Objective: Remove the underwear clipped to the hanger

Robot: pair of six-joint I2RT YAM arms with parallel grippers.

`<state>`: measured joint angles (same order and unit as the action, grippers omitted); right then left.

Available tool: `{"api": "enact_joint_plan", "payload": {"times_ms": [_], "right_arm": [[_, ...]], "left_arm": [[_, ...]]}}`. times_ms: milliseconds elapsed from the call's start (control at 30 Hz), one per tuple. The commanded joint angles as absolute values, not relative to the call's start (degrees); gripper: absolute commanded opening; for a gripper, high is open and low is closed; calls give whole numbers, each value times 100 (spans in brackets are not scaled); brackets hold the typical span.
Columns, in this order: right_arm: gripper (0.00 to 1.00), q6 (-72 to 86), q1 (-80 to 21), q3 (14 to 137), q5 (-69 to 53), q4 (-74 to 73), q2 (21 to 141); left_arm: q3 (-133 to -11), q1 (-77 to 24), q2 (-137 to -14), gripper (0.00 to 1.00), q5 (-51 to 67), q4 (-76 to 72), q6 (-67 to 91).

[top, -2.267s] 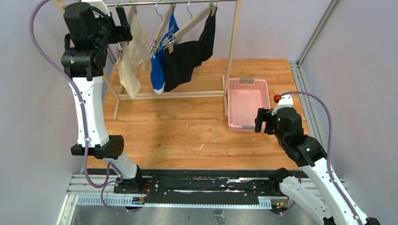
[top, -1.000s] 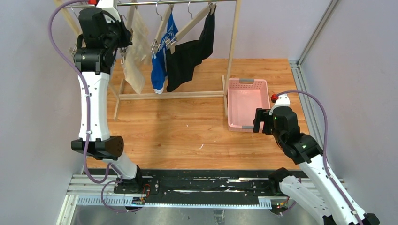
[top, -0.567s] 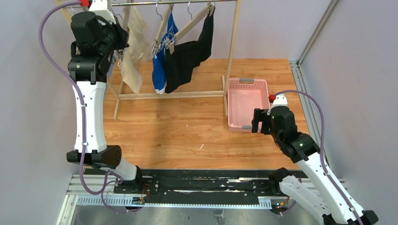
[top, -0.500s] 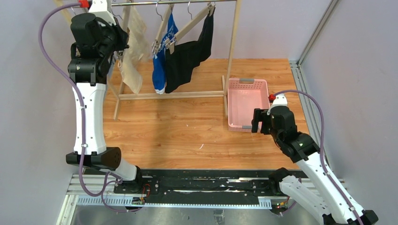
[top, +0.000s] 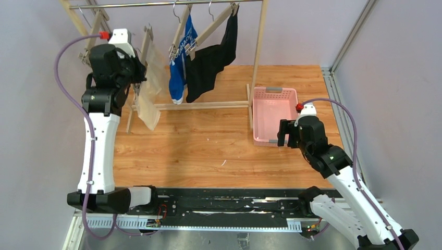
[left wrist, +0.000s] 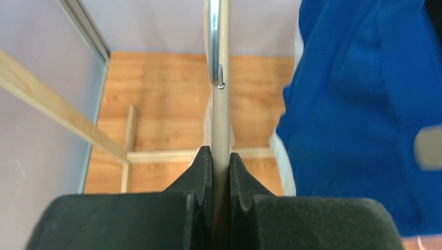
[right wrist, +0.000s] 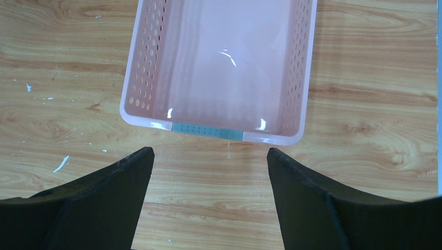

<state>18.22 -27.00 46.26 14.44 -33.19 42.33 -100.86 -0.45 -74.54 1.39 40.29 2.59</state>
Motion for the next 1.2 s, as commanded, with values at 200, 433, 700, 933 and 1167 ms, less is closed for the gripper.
{"api": "enact_joint_plan", "payload": {"times_ms": [200, 433, 700, 933, 1167], "right_arm": [[82, 1783, -2845, 4585, 781, -2728, 4654], [82, 1777, -2898, 4971, -99, -2093, 5377], [82, 1594, -2908, 5790, -1582, -1470, 6199], [85, 1573, -2907, 6439, -2992, -879, 6742], [84, 1297, -2909, 6896, -4689, -501, 7420]], "left_arm": [[-7323, -36, -5175, 0, 1243, 4087, -73], [-6661, -59, -4729, 0, 2568, 5120, -63], [-5980, -888, -4767, 0, 3159, 5290, -1], [-6070, -1908, -5038, 0, 3111, 5195, 19], [-6563, -1962, -5197, 0, 3806, 4845, -288]]}}
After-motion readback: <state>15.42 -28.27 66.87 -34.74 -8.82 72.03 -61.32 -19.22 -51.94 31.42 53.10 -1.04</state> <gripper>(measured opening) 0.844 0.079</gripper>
